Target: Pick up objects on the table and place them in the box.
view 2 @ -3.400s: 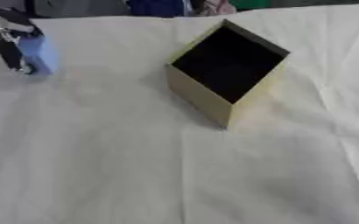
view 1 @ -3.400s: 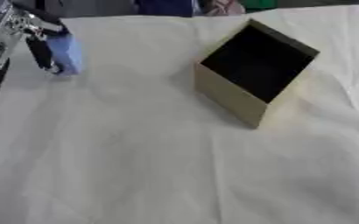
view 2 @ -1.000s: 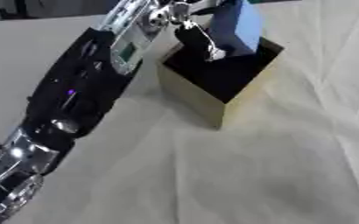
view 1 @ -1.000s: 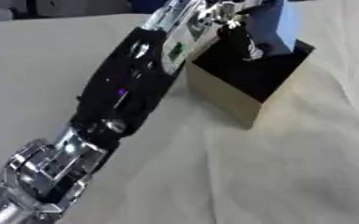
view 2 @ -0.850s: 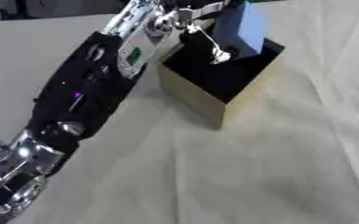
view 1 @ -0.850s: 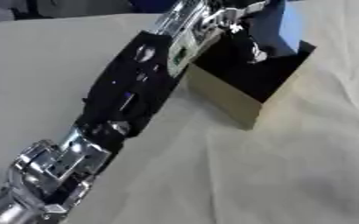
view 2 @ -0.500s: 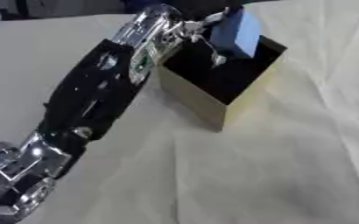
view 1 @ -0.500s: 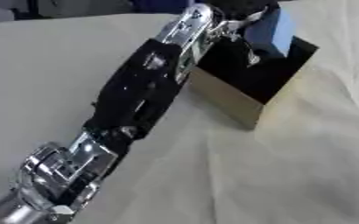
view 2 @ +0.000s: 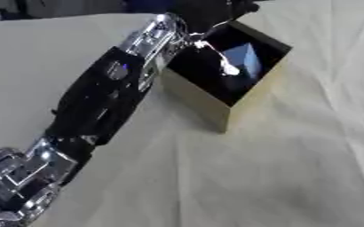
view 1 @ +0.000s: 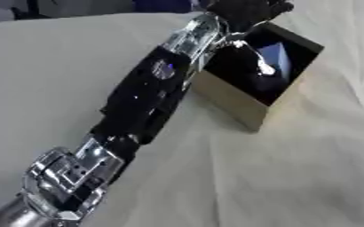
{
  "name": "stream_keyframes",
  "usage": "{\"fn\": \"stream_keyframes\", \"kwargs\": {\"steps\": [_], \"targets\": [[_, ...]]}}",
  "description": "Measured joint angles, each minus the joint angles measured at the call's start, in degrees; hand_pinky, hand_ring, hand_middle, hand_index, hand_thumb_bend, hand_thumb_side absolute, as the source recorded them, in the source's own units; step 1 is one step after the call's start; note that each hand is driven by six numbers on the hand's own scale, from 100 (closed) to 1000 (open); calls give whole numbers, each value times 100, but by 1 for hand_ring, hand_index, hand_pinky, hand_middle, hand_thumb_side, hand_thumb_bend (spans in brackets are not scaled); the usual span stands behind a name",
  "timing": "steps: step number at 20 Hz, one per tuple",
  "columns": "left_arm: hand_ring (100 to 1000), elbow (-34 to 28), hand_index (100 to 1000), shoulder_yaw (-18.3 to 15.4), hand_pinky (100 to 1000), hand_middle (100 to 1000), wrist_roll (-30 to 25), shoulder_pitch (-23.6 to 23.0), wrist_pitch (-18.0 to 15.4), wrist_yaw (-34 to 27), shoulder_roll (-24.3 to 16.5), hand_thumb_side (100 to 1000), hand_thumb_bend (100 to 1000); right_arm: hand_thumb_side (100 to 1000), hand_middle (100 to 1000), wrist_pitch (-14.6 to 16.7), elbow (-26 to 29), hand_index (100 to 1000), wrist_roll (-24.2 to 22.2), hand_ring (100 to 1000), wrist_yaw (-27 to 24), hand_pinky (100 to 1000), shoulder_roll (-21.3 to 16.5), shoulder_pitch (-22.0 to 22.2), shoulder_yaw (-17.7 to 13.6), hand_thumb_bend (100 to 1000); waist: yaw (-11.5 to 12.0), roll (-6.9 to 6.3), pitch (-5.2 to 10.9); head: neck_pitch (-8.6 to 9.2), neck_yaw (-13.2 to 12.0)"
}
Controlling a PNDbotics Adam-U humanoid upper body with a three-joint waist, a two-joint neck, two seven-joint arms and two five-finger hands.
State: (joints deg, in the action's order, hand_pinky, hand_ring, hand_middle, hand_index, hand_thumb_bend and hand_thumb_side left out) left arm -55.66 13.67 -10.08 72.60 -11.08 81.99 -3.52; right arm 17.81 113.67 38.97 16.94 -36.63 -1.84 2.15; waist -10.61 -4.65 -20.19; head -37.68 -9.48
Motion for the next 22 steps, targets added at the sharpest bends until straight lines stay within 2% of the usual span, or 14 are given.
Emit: {"fn": "stream_keyframes", "kwargs": {"steps": [1, 2, 5, 8, 9, 10, 11, 15, 22], "targets": [[1000, 19, 1000, -20, 1000, 981, 74, 0, 64, 128, -1, 741, 811, 847, 626, 0, 0, 762, 0, 765, 0, 669, 0, 0, 0, 100, 0, 0, 0, 0, 0], [1000, 33, 1000, -35, 1000, 987, 142, 0, 132, 255, -1, 699, 818, 847, 626, 0, 0, 762, 0, 765, 0, 669, 0, 0, 1, 100, 0, 0, -2, 0, -1], [1000, 60, 1000, -93, 987, 955, 312, 0, 312, 542, 0, 661, 751, 848, 626, 0, 0, 762, 0, 766, 0, 669, 1, 3, 1, 100, -3, 0, -2, 1, -2], [954, 53, 1000, -127, 940, 872, 480, -41, 429, 568, 0, 642, 616, 847, 626, -3, 0, 762, 2, 766, 1, 669, 4, 20, 1, 100, -7, -2, -3, 1, 0], [951, 19, 1000, -137, 937, 868, 555, -66, 463, 509, -1, 641, 609, 847, 626, -3, 0, 762, 3, 766, 1, 669, 5, 35, 1, 100, -7, -3, -3, 0, 4], [937, -38, 977, -149, 930, 850, 629, -87, 493, 408, -4, 702, 494, 855, 626, -4, 0, 762, 4, 766, 2, 669, 5, 37, 0, 100, -4, -5, -3, -1, 11], [930, -130, 964, -157, 927, 840, 696, -109, 529, 258, -13, 661, 485, 845, 626, -5, 0, 762, 6, 765, 4, 669, 5, 41, 0, 100, 3, -8, -3, -6, 22], [915, -847, 948, -161, 925, 812, 799, -262, 699, -829, -219, 683, 389, 843, 626, -3, 0, 761, 28, 765, 11, 670, 5, 96, -3, 100, 57, -13, 24, -65, 57], [887, -2815, 939, -237, 916, 772, 714, -743, 1308, -3182, -983, 716, 343, 841, 627, -19, 0, 761, 103, 765, 36, 670, 5, 262, -67, 100, 256, -1, 188, -229, 58]]}}
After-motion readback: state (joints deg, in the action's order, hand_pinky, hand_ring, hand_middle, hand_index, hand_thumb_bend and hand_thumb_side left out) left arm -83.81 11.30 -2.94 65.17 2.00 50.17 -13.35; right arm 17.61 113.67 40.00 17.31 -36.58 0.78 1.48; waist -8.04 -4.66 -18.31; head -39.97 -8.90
